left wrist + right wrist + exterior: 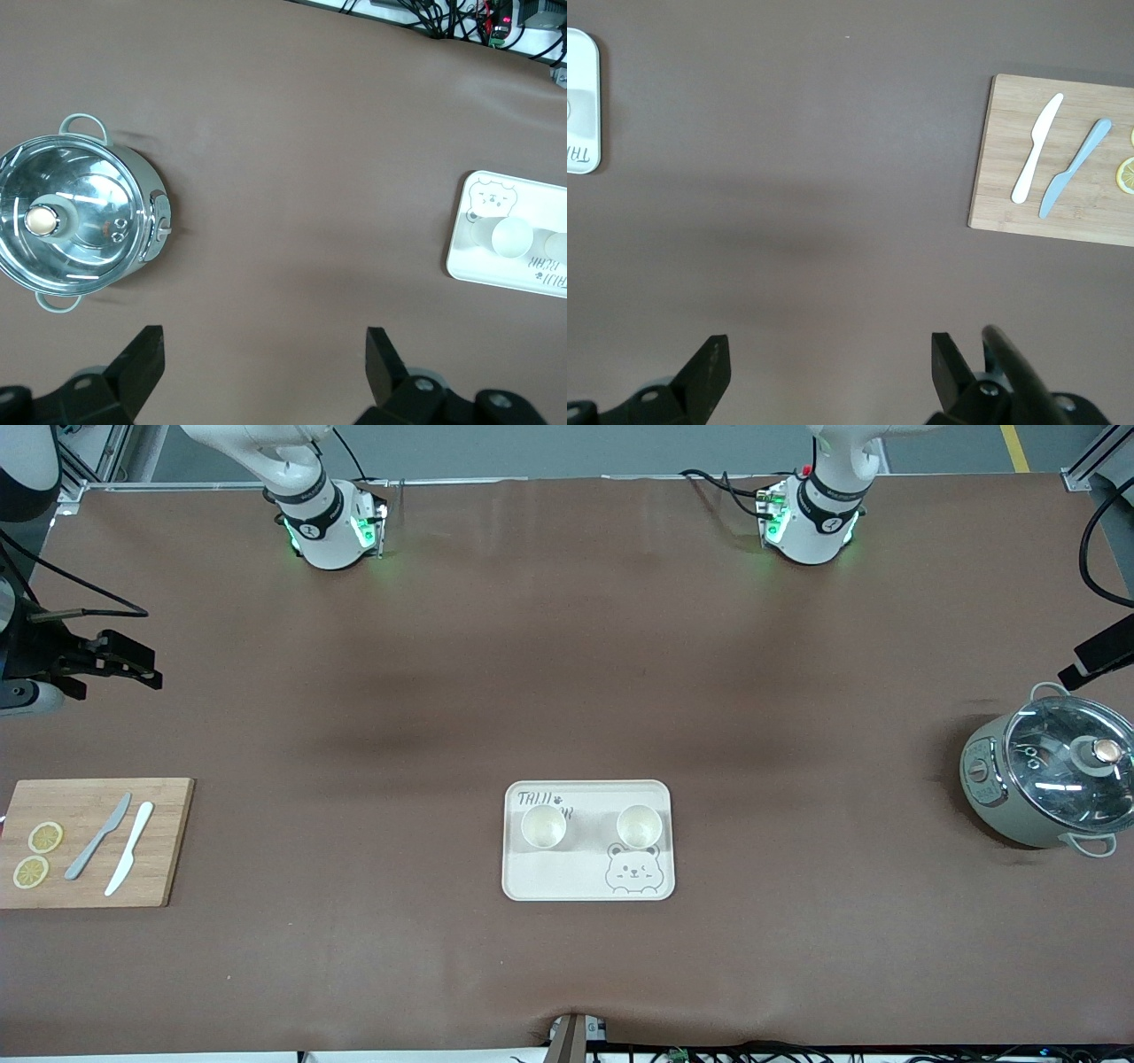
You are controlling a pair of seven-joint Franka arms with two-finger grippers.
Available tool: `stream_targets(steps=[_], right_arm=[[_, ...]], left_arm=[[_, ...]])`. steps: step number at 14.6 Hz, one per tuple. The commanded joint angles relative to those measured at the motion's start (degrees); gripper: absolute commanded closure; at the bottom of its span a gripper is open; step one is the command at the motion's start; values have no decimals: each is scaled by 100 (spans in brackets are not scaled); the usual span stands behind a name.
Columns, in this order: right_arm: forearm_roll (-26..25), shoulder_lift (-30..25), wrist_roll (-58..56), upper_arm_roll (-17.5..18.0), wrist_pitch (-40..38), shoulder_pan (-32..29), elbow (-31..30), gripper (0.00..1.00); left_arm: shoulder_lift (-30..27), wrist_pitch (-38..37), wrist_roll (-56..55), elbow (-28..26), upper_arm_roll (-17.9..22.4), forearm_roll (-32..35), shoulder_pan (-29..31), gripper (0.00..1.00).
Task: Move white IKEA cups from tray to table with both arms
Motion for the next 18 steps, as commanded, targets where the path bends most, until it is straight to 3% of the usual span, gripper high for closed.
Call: stream_targets(steps=[1,11,18], right_arm=[[-83,-151,6,12,43,20,-161,0],[-83,-151,6,12,43,20,-161,0],[-57,-116,33,21,69,28,-126,0]], left_arm=[[-74,-77,32,-57,35,-79,15,0],[84,-103,-20,-417,-9,-79,-55,0],[585,-16,-468,-462,-114,-140,-405,0]])
